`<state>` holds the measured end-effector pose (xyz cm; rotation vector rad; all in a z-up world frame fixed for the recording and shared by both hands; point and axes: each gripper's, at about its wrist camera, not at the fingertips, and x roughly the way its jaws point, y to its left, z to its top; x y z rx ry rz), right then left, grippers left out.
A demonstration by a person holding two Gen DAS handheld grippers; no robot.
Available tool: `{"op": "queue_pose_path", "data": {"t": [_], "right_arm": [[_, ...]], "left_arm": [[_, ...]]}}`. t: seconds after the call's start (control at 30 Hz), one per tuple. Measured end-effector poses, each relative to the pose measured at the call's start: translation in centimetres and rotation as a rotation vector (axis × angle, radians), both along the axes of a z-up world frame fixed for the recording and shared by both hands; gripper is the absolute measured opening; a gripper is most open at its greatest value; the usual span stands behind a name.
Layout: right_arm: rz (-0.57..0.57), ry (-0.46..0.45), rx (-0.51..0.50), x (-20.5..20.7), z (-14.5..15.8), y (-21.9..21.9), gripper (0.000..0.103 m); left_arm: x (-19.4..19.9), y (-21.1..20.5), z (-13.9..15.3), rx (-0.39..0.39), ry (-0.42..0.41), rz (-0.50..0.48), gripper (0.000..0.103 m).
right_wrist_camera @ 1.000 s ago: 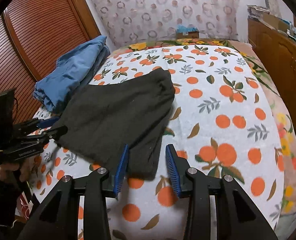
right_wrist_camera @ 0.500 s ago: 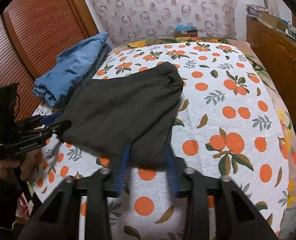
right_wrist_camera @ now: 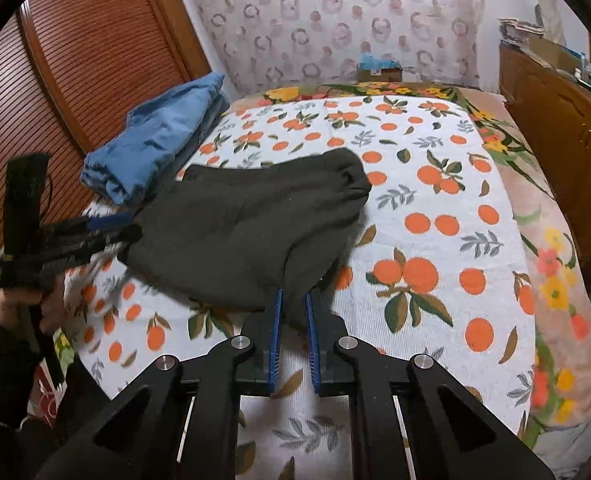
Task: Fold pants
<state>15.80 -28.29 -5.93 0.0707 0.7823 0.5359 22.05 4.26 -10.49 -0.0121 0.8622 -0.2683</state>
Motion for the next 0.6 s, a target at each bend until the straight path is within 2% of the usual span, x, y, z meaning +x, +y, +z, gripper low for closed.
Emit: {"op": "queue_pose_path", "data": {"t": [0.03,0.1,0.27,0.6], "right_arm": [[0.002,-0.003,-0.006,0.0,0.1,0.0,0.013],[0.007,-0.009,0.002,0.2,0.3,-0.2,0.025],[0.004,-0.035,-0.022,2.4,1.1,-0.4,0.038],[0.029,-0.014,-0.089,8.9,0.3,1.3,0.039]], "left_arm": [[0.5,0.0,-0.1,-0.003,0.005,0.001,0.049],[1.6,0.1,-0.4,-0.004,0.023,0.008,0.049],[3.2,0.6,-0.9,-0.062,0.057,0.020,0.049],[4.8,-0.3,-1.2,-0.051,0.044,0.018,0.049]]}}
